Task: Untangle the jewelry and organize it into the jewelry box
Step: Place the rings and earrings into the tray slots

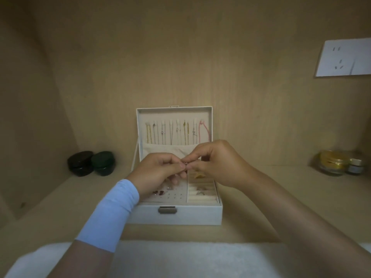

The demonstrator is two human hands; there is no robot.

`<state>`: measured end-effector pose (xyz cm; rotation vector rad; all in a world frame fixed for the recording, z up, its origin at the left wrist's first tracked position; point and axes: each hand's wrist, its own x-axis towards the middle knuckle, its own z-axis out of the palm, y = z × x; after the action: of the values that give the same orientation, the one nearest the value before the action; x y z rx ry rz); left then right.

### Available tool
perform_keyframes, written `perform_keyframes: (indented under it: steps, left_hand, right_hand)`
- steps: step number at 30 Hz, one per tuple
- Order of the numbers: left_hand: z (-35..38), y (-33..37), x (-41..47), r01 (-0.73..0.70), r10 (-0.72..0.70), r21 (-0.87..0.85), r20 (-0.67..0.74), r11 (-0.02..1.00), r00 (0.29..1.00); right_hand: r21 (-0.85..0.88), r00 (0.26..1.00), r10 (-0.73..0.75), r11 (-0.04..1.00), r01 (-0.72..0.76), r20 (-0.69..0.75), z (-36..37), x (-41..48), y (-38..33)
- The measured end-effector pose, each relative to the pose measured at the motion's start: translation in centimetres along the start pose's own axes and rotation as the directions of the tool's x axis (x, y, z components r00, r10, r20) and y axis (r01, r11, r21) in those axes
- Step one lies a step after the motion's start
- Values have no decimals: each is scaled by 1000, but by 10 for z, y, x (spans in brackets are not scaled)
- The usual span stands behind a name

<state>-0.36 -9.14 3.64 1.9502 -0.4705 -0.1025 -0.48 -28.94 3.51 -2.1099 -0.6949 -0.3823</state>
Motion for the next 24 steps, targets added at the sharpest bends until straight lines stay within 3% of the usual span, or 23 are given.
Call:
perform_keyframes:
  steps: [4,8,18,24]
  left_hand:
    - [-13,-17,-6,6,0,74,-77,997,997]
    - [-26,-35,-5,25,72,459,-193,888,979]
    - [-16,-32,-8,2,29,659,-37,752,999]
    - [-16,-33,-9,5,23,621,-37,784,999]
  right_hand:
    - [-77,998,65,995,-65,-4,16,6,4]
    - [-402,995,102,911,-92,4,29,4,10]
    - [-642,998,11,766,32,63,51,0,0]
    - [-694,994,-34,714,94,99,53,0,-1]
